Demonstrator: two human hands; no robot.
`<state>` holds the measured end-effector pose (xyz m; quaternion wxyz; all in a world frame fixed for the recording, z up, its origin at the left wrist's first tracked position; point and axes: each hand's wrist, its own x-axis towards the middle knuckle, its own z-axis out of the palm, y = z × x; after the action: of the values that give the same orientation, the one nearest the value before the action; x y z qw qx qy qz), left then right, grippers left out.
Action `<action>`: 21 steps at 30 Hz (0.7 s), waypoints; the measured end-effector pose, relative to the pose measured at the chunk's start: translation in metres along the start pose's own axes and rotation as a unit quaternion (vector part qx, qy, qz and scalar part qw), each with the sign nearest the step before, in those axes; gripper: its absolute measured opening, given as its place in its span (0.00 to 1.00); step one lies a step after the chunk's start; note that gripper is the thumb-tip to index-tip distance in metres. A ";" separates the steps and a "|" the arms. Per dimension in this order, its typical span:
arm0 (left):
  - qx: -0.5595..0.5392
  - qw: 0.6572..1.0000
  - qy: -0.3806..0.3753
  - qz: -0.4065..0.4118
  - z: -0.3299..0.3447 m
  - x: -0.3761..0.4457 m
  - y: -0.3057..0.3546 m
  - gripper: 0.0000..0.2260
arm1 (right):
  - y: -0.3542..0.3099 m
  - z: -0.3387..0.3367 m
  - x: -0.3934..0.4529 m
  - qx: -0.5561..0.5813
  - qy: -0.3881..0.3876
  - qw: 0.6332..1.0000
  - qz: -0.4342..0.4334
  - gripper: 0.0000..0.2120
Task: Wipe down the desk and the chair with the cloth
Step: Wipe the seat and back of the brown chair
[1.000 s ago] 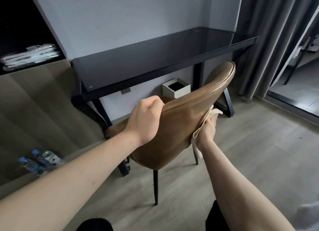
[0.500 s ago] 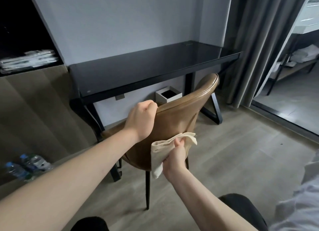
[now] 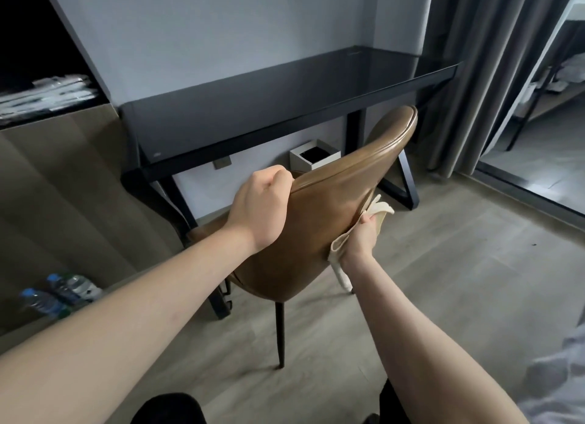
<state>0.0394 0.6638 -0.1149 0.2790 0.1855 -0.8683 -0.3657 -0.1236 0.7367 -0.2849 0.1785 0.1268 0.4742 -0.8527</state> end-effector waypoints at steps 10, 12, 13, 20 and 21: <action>0.001 1.000 0.002 -0.003 -0.001 0.000 0.001 0.15 | 0.007 -0.006 -0.009 -0.021 -0.011 0.997 0.073 0.24; 0.008 1.000 0.001 -0.004 -0.001 -0.002 0.004 0.16 | 0.005 -0.005 -0.034 -0.010 -0.020 0.996 0.089 0.23; 0.009 1.000 0.000 -0.006 -0.002 -0.003 0.004 0.16 | 0.002 -0.004 -0.051 0.002 -0.013 0.995 0.096 0.21; -0.006 1.000 -0.015 -0.022 -0.006 -0.007 0.010 0.16 | -0.019 -0.014 -0.091 0.084 0.004 0.981 0.175 0.13; -0.005 1.000 -0.017 -0.020 -0.005 -0.007 0.010 0.16 | -0.022 -0.014 -0.090 0.085 -0.004 0.982 0.170 0.13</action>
<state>0.0469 0.6715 -0.1071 0.2574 0.1950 -0.8675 -0.3784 -0.0510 0.7757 -0.2407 0.3108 0.2171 0.3709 -0.8478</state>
